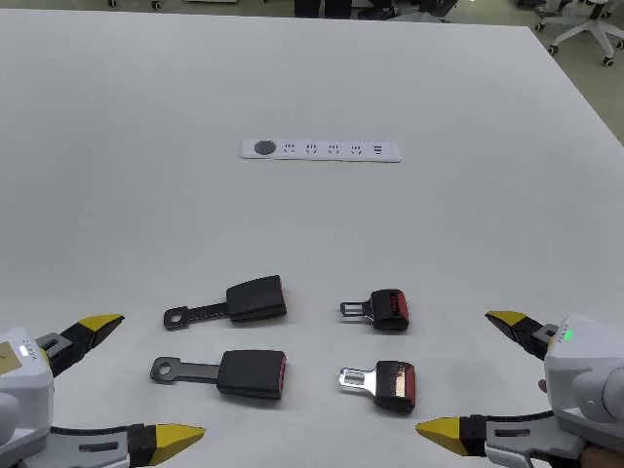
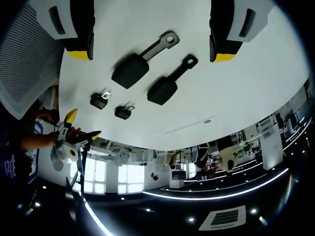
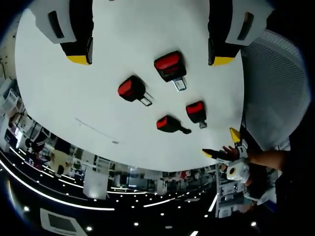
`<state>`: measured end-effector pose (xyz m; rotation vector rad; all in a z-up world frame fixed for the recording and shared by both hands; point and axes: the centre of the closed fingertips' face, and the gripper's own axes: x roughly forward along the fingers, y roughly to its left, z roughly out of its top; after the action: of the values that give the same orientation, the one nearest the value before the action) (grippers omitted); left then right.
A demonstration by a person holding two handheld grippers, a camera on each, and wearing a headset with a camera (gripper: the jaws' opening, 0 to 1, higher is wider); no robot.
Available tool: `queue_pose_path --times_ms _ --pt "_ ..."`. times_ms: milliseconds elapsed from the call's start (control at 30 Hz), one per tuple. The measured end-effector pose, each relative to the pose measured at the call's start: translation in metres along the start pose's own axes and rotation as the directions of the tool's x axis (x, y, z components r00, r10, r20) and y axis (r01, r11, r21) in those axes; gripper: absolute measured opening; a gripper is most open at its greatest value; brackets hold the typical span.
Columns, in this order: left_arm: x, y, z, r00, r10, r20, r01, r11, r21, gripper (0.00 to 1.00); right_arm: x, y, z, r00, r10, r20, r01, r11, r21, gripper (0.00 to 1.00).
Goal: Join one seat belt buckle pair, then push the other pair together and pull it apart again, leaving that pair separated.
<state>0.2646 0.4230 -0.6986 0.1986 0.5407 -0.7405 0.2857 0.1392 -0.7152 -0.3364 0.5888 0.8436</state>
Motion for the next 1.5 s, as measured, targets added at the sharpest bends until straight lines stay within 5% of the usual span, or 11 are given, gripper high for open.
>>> queue_pose_path --times_ms 1500 --pt "0.0003 0.0019 0.0022 1.0 0.007 0.006 -0.007 1.0 0.007 1.0 -0.0022 -0.0018 -0.0005 1.0 -0.001 -0.004 0.001 1.0 -0.002 0.99"
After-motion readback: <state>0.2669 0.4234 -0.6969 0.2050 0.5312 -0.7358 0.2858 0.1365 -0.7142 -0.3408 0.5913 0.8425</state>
